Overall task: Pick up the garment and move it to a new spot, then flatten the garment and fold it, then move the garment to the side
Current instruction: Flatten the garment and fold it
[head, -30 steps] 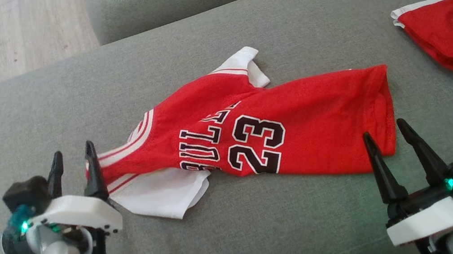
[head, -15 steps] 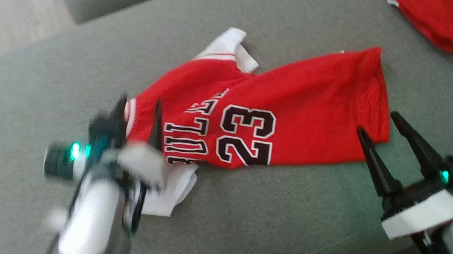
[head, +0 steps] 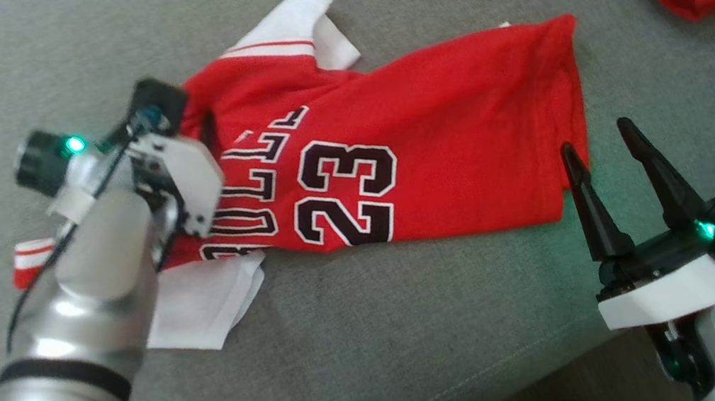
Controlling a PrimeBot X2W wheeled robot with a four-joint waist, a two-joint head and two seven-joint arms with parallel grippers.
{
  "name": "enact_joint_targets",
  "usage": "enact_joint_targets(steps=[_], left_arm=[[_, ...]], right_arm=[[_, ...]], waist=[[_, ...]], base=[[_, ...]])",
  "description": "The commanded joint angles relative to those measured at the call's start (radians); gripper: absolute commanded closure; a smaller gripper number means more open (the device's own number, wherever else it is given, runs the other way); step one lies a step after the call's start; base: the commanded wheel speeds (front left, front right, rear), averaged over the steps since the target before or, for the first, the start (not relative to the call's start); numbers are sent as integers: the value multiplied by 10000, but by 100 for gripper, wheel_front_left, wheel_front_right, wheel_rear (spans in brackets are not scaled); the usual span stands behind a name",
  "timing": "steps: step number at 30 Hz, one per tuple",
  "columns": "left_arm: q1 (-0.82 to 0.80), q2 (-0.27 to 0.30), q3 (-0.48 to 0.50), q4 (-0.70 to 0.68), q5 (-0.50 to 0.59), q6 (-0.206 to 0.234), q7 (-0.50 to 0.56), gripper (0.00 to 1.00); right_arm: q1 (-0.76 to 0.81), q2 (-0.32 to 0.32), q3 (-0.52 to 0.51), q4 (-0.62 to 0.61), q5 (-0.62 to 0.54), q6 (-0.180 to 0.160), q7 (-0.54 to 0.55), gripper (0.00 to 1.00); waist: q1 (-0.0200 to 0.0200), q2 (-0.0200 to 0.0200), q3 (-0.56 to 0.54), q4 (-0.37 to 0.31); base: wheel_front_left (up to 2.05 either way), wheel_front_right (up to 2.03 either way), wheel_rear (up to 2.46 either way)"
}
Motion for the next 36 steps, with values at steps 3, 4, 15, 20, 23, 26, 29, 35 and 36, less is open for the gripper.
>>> enact_joint_targets(steps=[3,4,15,20,23,26,29,35,36], left_arm=[[-586,287,46,300,271,127,-773,100],[-655,290,-5,414,330,178,-1051,100],[-1499,586,-35,-1357,726,1106,-2364,100],[-674,1217,-186,-4041,1131,1669,-2368,100],[480,1497,-461,-5167,1162,1763,-2369,100],[1890,1637,-823,-5840,1067,1835,-2370,100],[3249,1562,-1315,-6272,944,1831,-2370,100],[4987,1063,-1810,-6409,352,1720,-2370,0],[5119,978,-1803,-6459,256,1712,-2370,0]], right_arm=[[-197,-157,110,-353,15,-9,-63,0],[-198,-153,96,-343,7,-9,-63,0],[-98,-49,80,-336,-29,-9,-63,0],[-64,-24,102,-296,-32,-9,-63,0],[-20,1,74,-275,-41,-9,-63,0],[57,14,40,-221,-58,-9,-63,0],[181,24,-7,-173,-68,-9,-63,0],[352,-2,16,-118,-67,-9,-63,0],[357,-4,38,-103,-69,-9,-63,0]], waist=[[-1,0,136,-100],[-1,0,121,-82],[-1,0,-183,589],[-1,0,-339,953],[-1,0,-475,1111],[-1,0,-637,1253],[-1,0,-811,1384],[-1,0,-1073,1678],[-1,0,-1122,1718]], base=[[0,0,0],[0,0,0],[0,0,0],[0,0,0],[0,0,0],[0,0,0],[0,0,0],[0,0,0],[0,0,0]])
